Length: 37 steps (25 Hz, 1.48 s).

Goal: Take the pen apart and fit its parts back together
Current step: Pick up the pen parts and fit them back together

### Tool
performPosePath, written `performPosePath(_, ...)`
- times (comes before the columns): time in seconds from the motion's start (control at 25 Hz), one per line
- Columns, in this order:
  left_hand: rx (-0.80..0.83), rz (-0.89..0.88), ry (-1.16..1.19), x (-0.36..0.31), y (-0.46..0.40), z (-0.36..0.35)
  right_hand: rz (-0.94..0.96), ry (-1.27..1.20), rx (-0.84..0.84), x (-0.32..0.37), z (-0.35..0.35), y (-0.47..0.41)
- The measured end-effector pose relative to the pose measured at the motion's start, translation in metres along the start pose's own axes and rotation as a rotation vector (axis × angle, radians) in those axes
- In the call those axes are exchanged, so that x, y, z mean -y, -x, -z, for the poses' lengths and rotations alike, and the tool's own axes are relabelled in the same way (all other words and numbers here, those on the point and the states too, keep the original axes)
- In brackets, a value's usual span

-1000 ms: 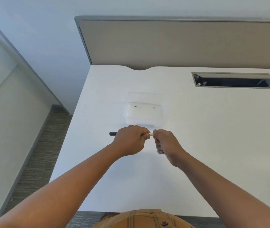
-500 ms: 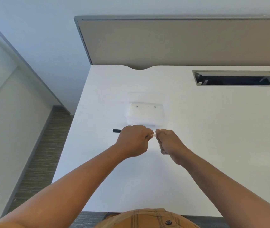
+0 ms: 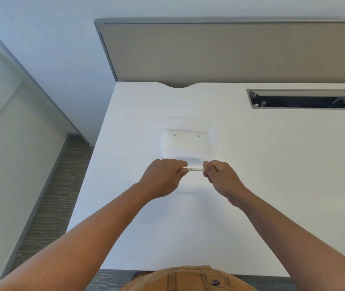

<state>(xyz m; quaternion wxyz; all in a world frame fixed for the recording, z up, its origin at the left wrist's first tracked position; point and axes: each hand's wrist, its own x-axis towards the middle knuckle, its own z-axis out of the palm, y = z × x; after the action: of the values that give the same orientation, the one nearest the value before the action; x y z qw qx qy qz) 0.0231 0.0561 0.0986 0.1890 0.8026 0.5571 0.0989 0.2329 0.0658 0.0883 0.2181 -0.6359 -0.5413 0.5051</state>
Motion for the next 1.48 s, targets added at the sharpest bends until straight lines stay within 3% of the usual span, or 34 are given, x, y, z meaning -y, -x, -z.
performPosePath(0.12, 0.025, 0.123, 0.028, 0.023, 0.004, 0.005, -0.011, 0.002, -0.057, -0.005, 0.011, -0.005)
performPosePath(0.28, 0.052, 0.341, 0.444, 0.043, 0.009, 0.007, -0.011, -0.057, -0.043, -0.012, 0.018, -0.010)
performPosePath(0.4, 0.021, 0.418, 0.577, 0.048, 0.011, 0.003, -0.027, -0.095, -0.006, -0.019, 0.016, -0.012)
performPosePath(1.16, 0.065, 0.407, 0.325, 0.067, 0.003, -0.062, 0.132, 0.417, -0.003, -0.079, -0.006, -0.039)
performPosePath(1.48, 0.080, 0.415, 0.299, 0.070, -0.002, -0.069, 0.129, 0.465, 0.002, -0.080, -0.012, -0.050)
